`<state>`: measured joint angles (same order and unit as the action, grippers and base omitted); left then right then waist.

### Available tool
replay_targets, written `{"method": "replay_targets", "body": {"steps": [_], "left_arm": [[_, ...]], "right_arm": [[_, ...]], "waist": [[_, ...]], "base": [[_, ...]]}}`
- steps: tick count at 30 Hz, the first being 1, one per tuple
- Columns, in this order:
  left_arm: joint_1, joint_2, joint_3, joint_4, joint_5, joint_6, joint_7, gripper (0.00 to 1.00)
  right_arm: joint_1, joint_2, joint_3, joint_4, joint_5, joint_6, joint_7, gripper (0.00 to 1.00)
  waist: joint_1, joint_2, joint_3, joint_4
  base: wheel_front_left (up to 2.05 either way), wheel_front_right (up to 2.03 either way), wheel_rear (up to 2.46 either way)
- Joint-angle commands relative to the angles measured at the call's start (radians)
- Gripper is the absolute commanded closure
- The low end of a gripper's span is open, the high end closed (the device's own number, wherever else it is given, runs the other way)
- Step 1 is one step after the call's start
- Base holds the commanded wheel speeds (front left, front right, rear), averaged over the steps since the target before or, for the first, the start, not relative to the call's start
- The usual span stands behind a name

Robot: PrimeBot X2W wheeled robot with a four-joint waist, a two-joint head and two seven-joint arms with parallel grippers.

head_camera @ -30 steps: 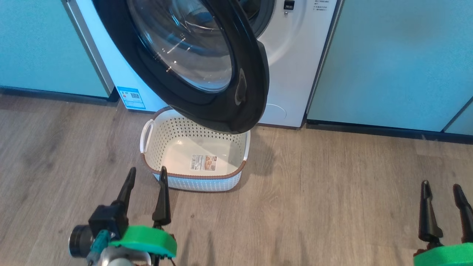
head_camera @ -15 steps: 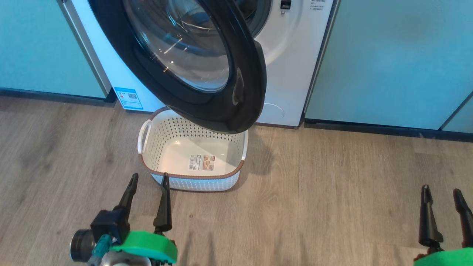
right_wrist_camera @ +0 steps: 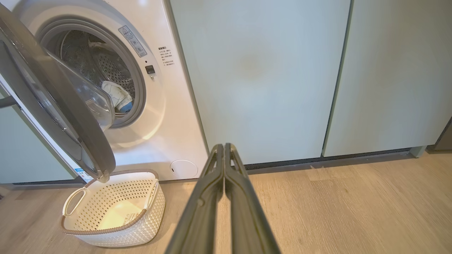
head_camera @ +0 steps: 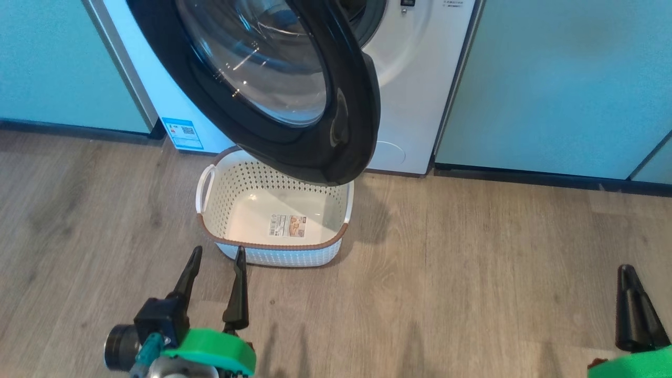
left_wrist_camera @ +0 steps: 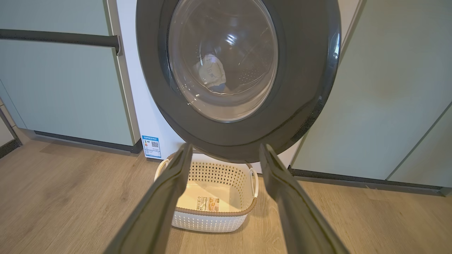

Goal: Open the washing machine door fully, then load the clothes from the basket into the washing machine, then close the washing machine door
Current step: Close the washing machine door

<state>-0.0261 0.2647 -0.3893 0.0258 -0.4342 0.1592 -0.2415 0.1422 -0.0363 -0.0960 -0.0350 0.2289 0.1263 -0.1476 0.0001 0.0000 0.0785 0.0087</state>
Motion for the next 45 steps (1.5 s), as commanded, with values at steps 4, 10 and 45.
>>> {"method": "replay_targets", "body": {"steps": [4,10,45], "left_arm": [[-0.063,0.021,0.031,-0.026,0.010,0.004,-0.006,0.00],[-0.089,0.009,0.026,-0.020,0.011,0.003,-0.008,0.00],[-0.187,-0.098,-0.025,0.062,0.066,-0.069,-0.020,0.00]], "right_arm": [[-0.073,-0.014,0.017,-0.034,-0.008,0.004,0.001,1.00],[-0.124,-0.020,0.029,-0.041,-0.016,0.004,0.004,1.00],[-0.733,-0.038,0.408,0.429,0.120,0.004,-0.028,1.00]], "waist": [[-0.0001,0.0000,0.010,0.014],[-0.0001,0.0000,0.033,0.058],[-0.0001,0.0000,0.091,0.365]], "base": [[0.00,0.00,0.00],[0.00,0.00,0.00],[0.00,0.00,0.00]]}}
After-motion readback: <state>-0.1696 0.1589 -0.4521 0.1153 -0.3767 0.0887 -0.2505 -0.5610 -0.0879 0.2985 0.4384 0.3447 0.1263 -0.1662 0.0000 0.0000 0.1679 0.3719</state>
